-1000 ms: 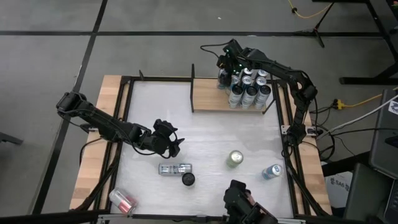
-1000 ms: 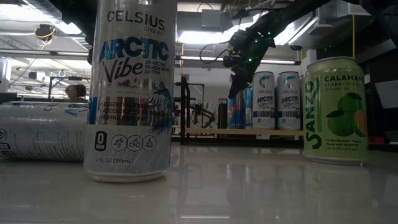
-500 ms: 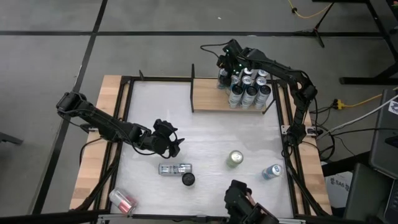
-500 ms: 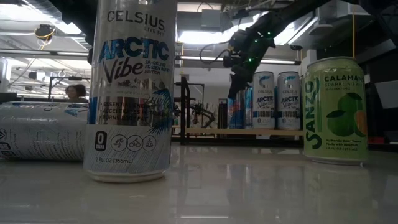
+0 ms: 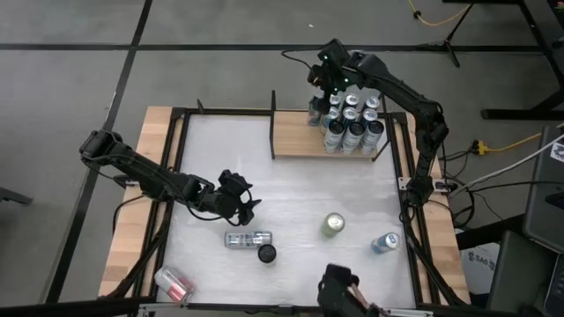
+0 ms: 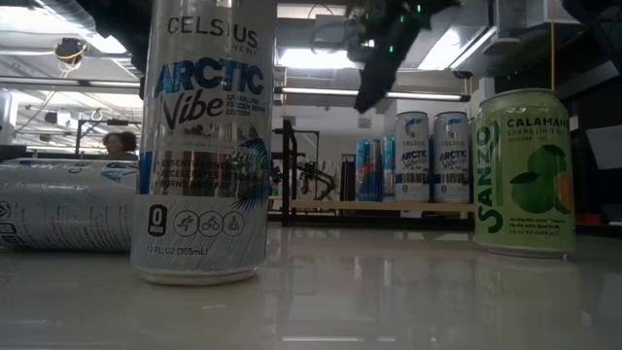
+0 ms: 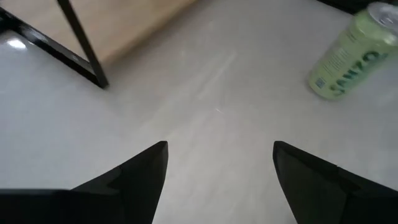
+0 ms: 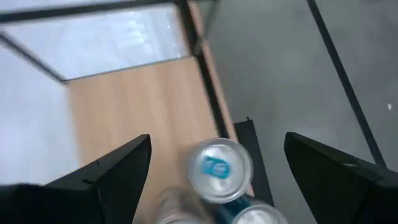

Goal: Place canned beverage on shelf
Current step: Put the blue soda can on the shelf aligned with the other blue soda cans

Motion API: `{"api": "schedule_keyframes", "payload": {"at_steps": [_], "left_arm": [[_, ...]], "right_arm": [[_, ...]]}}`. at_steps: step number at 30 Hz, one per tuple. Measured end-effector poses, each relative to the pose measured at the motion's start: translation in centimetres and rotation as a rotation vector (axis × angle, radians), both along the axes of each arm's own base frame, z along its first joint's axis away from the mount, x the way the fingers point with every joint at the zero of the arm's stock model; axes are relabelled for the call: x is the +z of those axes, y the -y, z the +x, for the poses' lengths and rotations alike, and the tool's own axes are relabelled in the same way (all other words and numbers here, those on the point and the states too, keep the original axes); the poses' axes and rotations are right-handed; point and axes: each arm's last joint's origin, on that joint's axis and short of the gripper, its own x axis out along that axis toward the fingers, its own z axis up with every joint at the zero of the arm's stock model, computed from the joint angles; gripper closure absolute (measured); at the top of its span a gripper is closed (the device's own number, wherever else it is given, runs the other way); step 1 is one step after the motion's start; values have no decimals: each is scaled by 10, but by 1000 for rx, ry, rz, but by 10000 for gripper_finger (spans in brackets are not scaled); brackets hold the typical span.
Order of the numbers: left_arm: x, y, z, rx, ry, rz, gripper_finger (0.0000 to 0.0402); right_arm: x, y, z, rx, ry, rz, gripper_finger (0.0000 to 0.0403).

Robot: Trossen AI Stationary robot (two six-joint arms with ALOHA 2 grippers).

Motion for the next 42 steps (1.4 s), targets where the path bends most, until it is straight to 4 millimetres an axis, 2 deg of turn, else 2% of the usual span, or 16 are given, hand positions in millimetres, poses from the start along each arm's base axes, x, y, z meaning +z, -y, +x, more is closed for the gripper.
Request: {"api": "schedule_keyframes", "payload": {"at_steps": [4, 8, 13, 17, 21, 28, 31, 34, 38, 42], "left_arm": [[0, 2, 0, -106, -42, -14, 119], [-1, 4, 0, -188, -74, -9, 119], [-2, 8, -1, -313, -113, 6, 119], [-2, 13, -2, -399, -132, 16, 119], [-1, 19, -5, -448, -130, -8, 119], [2, 36, -14, -471, -115, -142, 119], [1, 47, -20, -467, -122, -191, 119], [0, 57, -27, -454, -130, -214, 119], [-3, 68, -37, -440, -143, -194, 119], [-9, 77, -44, -438, -180, -176, 119]], "right_arm": [[30, -33, 4, 72, -18, 15, 45], [52, -78, 8, 121, -46, 83, 45], [64, -147, 13, 205, -131, 182, 45], [68, -205, 19, 320, -127, 201, 45], [78, -256, 10, 355, -113, 155, 45], [90, -322, -14, 323, -56, 9, 45], [90, -344, -21, 353, -44, -14, 45], [80, -358, -26, 350, -74, -71, 45], [55, -362, -31, 240, -138, -144, 45], [26, -362, -29, 136, -210, -131, 45]]}}
